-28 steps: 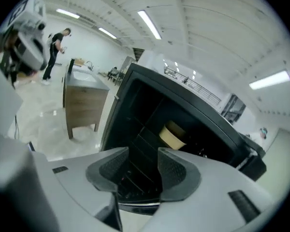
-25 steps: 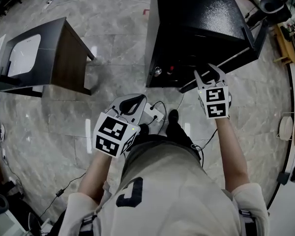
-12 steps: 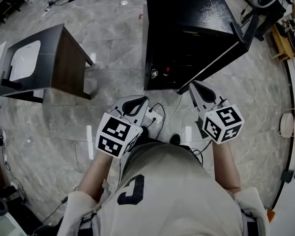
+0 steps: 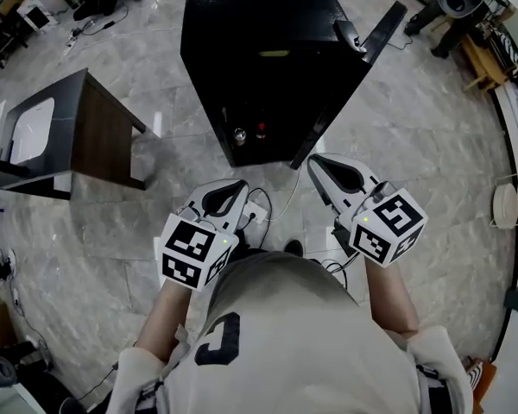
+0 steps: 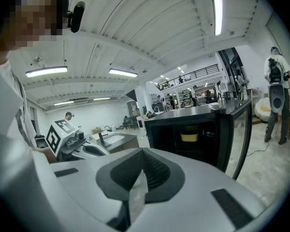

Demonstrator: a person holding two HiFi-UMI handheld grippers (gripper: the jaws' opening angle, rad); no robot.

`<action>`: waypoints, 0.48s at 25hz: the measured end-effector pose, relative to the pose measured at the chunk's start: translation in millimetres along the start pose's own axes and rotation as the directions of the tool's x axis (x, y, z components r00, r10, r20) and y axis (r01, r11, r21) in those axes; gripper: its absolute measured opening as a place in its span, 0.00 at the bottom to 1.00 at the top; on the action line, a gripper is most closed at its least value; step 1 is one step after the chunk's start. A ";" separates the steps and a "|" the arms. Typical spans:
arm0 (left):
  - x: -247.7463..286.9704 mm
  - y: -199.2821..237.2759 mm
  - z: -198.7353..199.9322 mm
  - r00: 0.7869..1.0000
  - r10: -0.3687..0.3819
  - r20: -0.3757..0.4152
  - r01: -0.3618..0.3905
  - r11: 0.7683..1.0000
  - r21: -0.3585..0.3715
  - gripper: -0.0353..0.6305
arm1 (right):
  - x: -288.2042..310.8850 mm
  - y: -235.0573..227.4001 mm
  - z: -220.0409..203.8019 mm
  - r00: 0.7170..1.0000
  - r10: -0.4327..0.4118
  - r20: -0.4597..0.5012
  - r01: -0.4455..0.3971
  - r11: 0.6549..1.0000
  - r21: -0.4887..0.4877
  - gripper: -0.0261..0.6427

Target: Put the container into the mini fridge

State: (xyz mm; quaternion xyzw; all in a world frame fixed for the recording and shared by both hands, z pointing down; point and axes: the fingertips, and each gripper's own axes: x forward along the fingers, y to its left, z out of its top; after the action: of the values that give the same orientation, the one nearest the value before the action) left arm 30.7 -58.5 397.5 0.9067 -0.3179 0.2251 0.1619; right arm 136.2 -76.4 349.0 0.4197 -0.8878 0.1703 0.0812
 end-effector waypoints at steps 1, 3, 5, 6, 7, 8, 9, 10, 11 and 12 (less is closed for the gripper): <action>4.5 -10.6 2.2 1.000 0.001 -0.001 -0.001 1.000 0.006 0.14 | -9.7 -2.7 -3.5 1.000 0.008 -0.001 -0.008 1.000 0.001 0.08; 11.9 -30.3 3.6 1.000 0.006 -0.006 -0.006 1.000 0.011 0.14 | -27.8 -6.9 -11.9 1.000 0.021 -0.007 -0.021 1.000 0.002 0.08; 13.6 -44.7 2.3 1.000 0.023 -0.013 -0.023 1.000 0.004 0.14 | -40.9 -7.2 -20.5 0.999 0.048 -0.013 -0.048 0.999 0.014 0.08; 13.1 -49.9 1.4 0.999 0.035 -0.017 -0.035 0.999 -0.004 0.14 | -45.9 -6.6 -24.2 0.998 0.066 -0.015 -0.065 0.998 0.023 0.08; 12.4 -53.9 0.5 0.999 0.049 -0.020 -0.049 0.999 -0.014 0.14 | -49.9 -5.9 -27.2 0.996 0.084 -0.016 -0.084 0.996 0.032 0.08; 11.9 -56.8 -0.2 0.998 0.062 -0.022 -0.063 0.998 -0.024 0.14 | -52.6 -5.0 -29.2 0.994 0.105 -0.016 -0.104 0.994 0.041 0.08; 11.3 -58.7 -0.7 0.997 0.074 -0.022 -0.075 0.997 -0.034 0.14 | -53.8 -3.2 -30.3 0.992 0.129 -0.015 -0.128 0.991 0.050 0.08; 10.6 -59.9 -1.3 0.996 0.082 -0.022 -0.083 0.996 -0.042 0.14 | -53.6 0.1 -30.5 0.988 0.155 -0.012 -0.155 0.986 0.057 0.08; 9.6 -60.9 -1.9 0.996 0.085 -0.021 -0.086 0.995 -0.050 0.14 | -52.6 4.8 -30.3 0.983 0.181 -0.010 -0.180 0.982 0.062 0.08; 8.5 -61.4 -2.6 0.996 0.085 -0.019 -0.085 0.995 -0.054 0.14 | -51.1 10.6 -29.8 0.979 0.203 -0.008 -0.202 0.977 0.066 0.08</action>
State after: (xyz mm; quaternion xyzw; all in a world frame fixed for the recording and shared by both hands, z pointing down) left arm 75.7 -15.9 394.9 0.8856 -0.3608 0.2307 0.1795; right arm 160.5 -22.5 359.6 0.3282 -0.9194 0.2093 0.0564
